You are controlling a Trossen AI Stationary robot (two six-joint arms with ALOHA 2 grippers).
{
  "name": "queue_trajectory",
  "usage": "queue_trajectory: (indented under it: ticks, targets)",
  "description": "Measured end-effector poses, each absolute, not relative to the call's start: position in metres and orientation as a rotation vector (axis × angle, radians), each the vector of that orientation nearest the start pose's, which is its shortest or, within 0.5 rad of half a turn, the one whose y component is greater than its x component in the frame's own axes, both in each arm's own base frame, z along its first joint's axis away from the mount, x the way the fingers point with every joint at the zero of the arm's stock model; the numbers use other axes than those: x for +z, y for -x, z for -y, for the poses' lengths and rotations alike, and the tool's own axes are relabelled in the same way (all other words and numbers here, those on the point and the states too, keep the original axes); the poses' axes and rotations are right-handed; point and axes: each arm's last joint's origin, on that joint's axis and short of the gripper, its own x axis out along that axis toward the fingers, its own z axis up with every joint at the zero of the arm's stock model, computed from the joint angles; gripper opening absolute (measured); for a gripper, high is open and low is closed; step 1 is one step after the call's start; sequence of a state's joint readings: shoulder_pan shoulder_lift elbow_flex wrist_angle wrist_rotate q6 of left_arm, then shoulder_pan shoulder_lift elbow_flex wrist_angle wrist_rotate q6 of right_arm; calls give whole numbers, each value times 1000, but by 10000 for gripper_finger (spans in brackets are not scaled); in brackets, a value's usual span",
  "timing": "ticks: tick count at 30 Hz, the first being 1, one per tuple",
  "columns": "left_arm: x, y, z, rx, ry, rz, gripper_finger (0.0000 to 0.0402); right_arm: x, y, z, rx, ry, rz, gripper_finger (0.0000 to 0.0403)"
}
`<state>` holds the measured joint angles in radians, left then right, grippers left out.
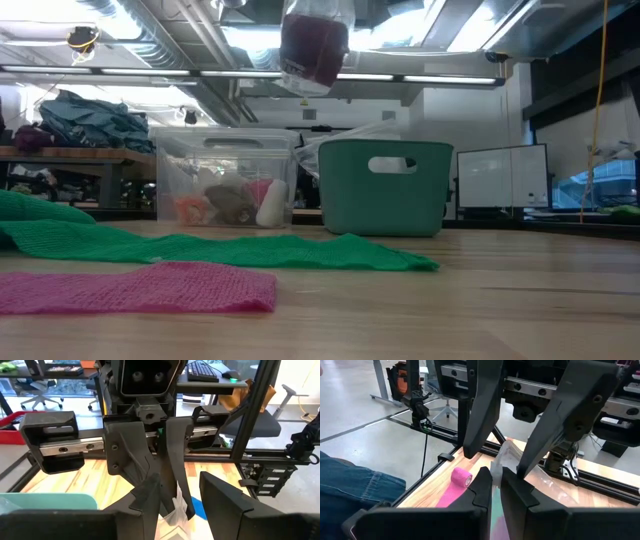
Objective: Roll bandage
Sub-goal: Close the transparent zip bag
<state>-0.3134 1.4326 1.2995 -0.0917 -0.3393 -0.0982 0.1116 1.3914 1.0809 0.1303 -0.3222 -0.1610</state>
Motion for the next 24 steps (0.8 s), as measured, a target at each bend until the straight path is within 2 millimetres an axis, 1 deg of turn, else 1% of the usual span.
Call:
queue_trajectory:
  ticks: [7,24]
  targets:
    - [371,-314,91,33,-32,-213,127,328,-315,-45,448,142,-145,33]
    - [371,-314,92,33,0,-216,127,329,-315,-45,458,146,-143,33]
